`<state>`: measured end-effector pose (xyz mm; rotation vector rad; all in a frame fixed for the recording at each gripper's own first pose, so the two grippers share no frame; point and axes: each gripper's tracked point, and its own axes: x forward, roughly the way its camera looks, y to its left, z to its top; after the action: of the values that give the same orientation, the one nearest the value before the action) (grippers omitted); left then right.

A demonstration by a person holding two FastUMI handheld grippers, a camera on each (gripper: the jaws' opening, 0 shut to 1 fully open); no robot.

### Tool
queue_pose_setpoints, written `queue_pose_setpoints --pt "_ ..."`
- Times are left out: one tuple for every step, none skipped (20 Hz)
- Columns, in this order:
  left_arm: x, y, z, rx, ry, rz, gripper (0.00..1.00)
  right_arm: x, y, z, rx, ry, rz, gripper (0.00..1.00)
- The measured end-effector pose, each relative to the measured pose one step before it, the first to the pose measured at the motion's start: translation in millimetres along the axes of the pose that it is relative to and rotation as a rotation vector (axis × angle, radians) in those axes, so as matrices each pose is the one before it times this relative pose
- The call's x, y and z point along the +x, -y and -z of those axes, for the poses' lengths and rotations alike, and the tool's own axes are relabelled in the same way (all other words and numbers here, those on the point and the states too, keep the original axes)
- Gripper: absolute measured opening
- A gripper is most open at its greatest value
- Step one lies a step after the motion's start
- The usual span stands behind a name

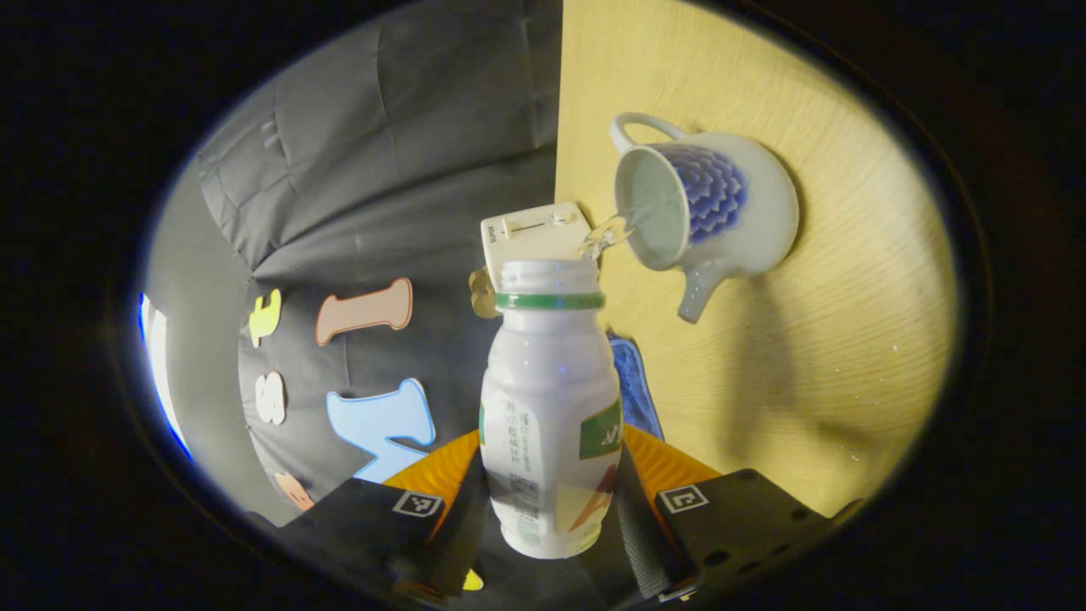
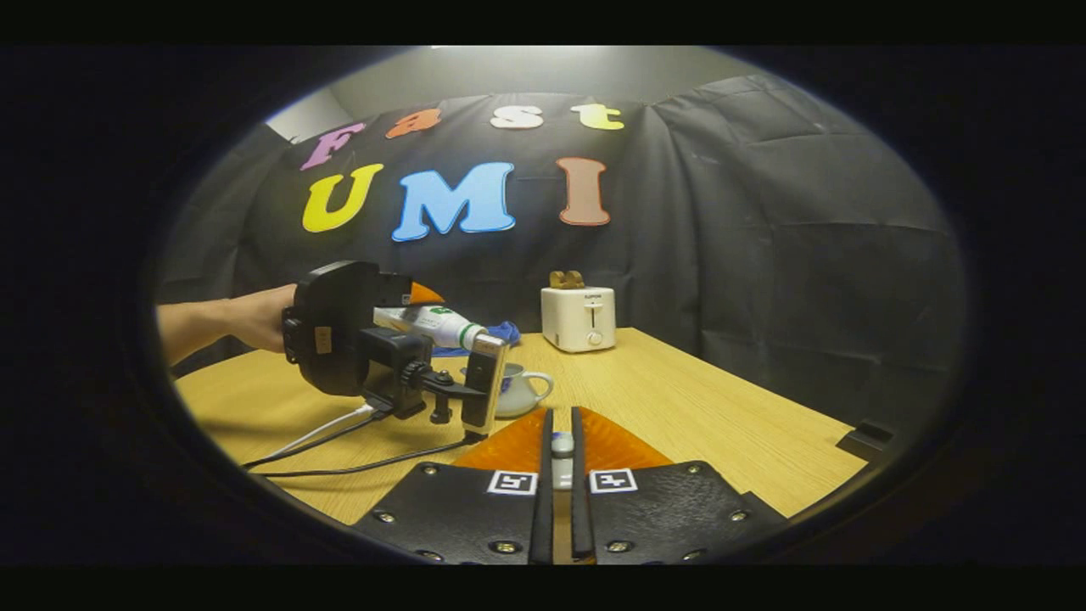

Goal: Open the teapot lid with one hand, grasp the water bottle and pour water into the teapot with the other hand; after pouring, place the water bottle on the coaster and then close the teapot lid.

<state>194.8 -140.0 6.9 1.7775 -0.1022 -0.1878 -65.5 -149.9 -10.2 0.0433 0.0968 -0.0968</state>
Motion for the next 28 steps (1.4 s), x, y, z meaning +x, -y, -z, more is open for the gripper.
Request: queue_pose_setpoints --pt "0.23 0.56 0.27 0.00301 -0.00143 -0.00074 0.83 -0.34 0.42 -0.77 -0.00008 0.0015 0.00178 0.08" --pt "0.4 -0.39 -0.2 0.00197 -0.0012 0.00045 0.84 -0.13 0.19 0.65 -0.00072 0.00068 0.00174 0.08" --pt "0.22 -0.13 0.46 0.00307 0.00109 -0.00203 0.84 -0.41 0.49 -0.53 0.00051 0.00071 0.00124 0.08" --pt "-0.91 -1.21 -0.13 0.00816 -0.0016 -0.00446 0.71 -0.37 0.22 0.13 0.00038 -0.00057 0.00064 0.08" --pt "0.99 -0.38 0.21 0.00918 -0.00036 -0.00299 0.77 0.06 0.46 0.49 0.00032 0.00001 0.00055 0.25" --pt "1.17 -0.54 0.79 0.00473 -0.00086 -0.00217 0.78 -0.23 -0.1 0.02 0.00011 -0.00007 0.00047 0.08" --pt "0.19 -0.59 -0.03 0.00546 -0.00105 -0.00248 0.78 -0.29 -0.29 -1.07 -0.00022 0.00057 -0.00001 0.08" --pt "-0.31 -0.8 0.25 0.0056 -0.00026 -0.00212 0.78 -0.64 0.43 0.88 -0.00032 0.00079 0.00009 0.08" --pt "0.43 -0.81 0.19 0.00511 0.00206 -0.00489 0.78 -0.27 -0.39 -0.16 -0.00036 0.00021 0.00038 0.08" --pt "0.91 -0.99 0.85 0.00463 -0.00025 -0.00327 0.78 0.33 0.1 -0.15 0.00095 -0.00061 0.00001 0.08" --pt "0.26 0.01 -1.07 0.00295 0.00193 -0.0018 0.78 0.1 -0.12 0.46 0.00136 -0.00061 0.00014 0.08" --pt "-0.71 -0.69 -0.87 0.00409 0.00336 -0.00437 0.78 0.04 0.3 -0.42 -0.00006 -0.00092 0.00031 0.08" --pt "-0.19 -0.26 -1.2 0.00752 0.00017 -0.0021 0.78 -0.27 -0.29 -0.6 -0.00077 -0.00028 0.00037 0.08" --pt "0.11 -2.04 0.41 0.01043 0.00215 -0.00856 0.78 0.22 -0.16 0.86 -0.00002 0.00032 0.0001 0.0" --pt "0.11 0.06 0.38 0.01024 -0.00225 -0.00345 0.77 0.04 0.12 0.13 0.00063 0.00026 -0.00061 0.0" --pt "0.95 -1.09 0.94 0.00836 -0.00123 -0.00095 0.77 -0.64 0.04 -0.51 -0.00011 0.00091 0.0007 0.0" --pt "0.46 -1.06 -1.0 0.00582 0.00161 -0.00237 0.78 0.4 0.75 0.83 -0.00021 0.00013 0.0006 0.0" --pt "0.12 -0.38 1.07 0.00655 0.00003 0.00029 0.78 0.05 0.46 0.26 0.00005 -0.00033 0.00045 0.0" --pt "0.7 -1.14 -0.52 0.00584 0.00212 -0.00508 0.78 -0.57 0.5 0.69 0.0006 -0.00007 0.0006 0.0" --pt "0.19 -0.73 0.01 0.00691 0.00019 -0.00299 0.78 0.07 0.02 -0.39 0.00048 -0.00062 0.00062 0.0" --pt "0.06 -0.52 -0.95 0.00417 0.00434 -0.00231 0.78 0.1 0.41 0.18 0.00122 -0.00073 0.00054 0.0" --pt "0.35 -0.5 0.37 0.0051 0.0001 -0.0004 0.78 0.07 0.1 -0.04 0.0013 -0.00088 -0.00003 0.0" --pt "-0.09 -1.39 -1.15 0.00669 0.00326 -0.00436 0.78 0.03 0.2 0.35 0.00074 -0.0011 0.0006 0.0" --pt "-0.45 -1.8 0.19 0.00644 0.00021 -0.00194 0.78 -0.06 0.56 0.67 0.00024 -0.00001 0.00001 0.0" --pt "-0.73 -1.74 -0.84 0.00657 0.00298 -0.0027 0.77 -0.57 0.83 0.69 0.00083 0.00065 0.0003 0.0" --pt "-0.18 -1.77 -0.12 0.00572 0.00159 -0.00192 0.78 0.13 -0.12 -0.84 0.00022 -0.00023 0.00051 0.0" --pt "-0.05 -0.72 -0.52 0.00879 0.00107 0.00155 0.77 -0.51 0.38 0.38 -0.00039 0.00026 0.00048 0.08" --pt "0.4 -2.35 0.12 0.01046 0.00264 -0.00456 0.78 -0.15 0.27 -0.84 0.00085 0.00023 0.00133 0.08"
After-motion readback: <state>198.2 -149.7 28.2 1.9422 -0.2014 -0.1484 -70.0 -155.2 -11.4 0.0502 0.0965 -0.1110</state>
